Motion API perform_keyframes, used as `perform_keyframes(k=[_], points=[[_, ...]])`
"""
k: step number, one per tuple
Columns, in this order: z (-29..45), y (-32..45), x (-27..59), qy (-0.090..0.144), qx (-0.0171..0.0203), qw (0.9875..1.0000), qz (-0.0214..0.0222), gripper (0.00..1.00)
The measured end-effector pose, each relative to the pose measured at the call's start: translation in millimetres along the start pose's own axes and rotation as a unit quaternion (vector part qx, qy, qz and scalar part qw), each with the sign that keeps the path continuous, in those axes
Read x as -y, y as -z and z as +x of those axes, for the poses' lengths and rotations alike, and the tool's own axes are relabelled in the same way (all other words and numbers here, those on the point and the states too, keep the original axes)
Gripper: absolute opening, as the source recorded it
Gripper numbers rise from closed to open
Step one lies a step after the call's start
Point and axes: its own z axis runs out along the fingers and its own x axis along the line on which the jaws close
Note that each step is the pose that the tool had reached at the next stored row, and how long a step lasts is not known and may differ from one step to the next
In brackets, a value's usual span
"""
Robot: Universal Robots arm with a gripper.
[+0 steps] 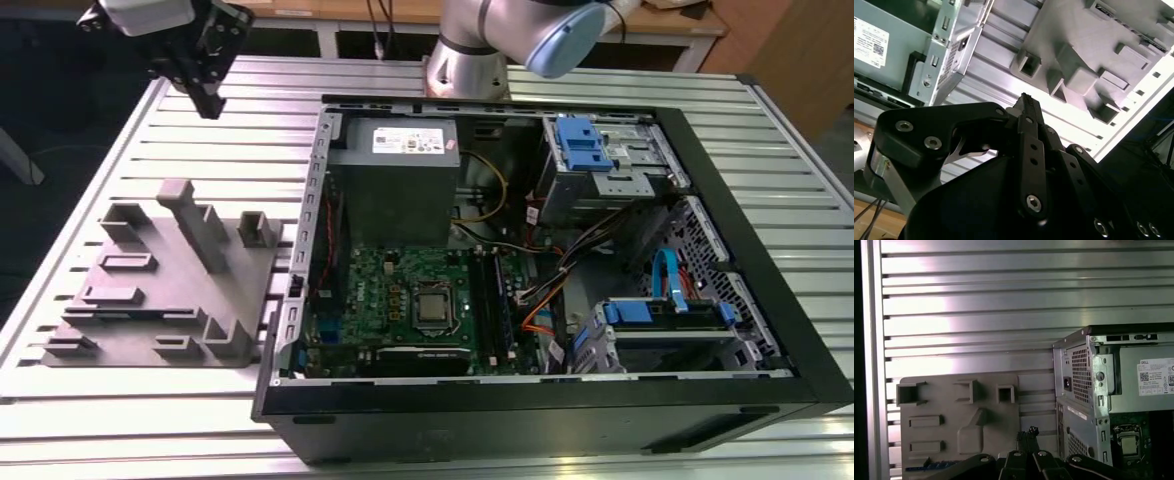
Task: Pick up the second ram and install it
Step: 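Reach for the second ram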
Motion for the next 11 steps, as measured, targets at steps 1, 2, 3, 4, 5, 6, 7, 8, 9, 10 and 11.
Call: perform_keyframes(k=[1, 2, 3, 4, 5, 6, 7, 8, 9, 10, 11], points=[[2.9, 0.1, 0.2, 0.0, 0.0002, 1.0, 0.0, 0.07], [5.7, 0.2, 0.4, 0.0, 0.0003, 1.0, 0.0, 0.07], [8.5, 0.4, 0.6, 0.0, 0.0004, 1.0, 0.0, 0.07], [11.2, 0.5, 0.8, 0.0, 0.0005, 1.0, 0.0, 0.07], [13.9, 0.5, 1.0, 0.0, 0.0007, 1.0, 0.0, 0.07], [16.4, 0.6, 1.2, 0.0, 0.0008, 1.0, 0.0, 0.07], [18.9, 0.7, 1.4, 0.0, 0.0009, 1.0, -0.0001, 0.07], [21.7, 0.8, 1.6, 0.0, 0.0011, 1.0, -0.0001, 0.07], [24.3, 0.9, 1.8, 0.0, 0.0012, 1.0, -0.0001, 0.07], [27.0, 1.0, 2.0, 0.0, 0.0013, 1.0, -0.0001, 0.07], [29.4, 1.1, 2.2, 0.0, 0.0014, 1.0, 0.0, 0.07]])
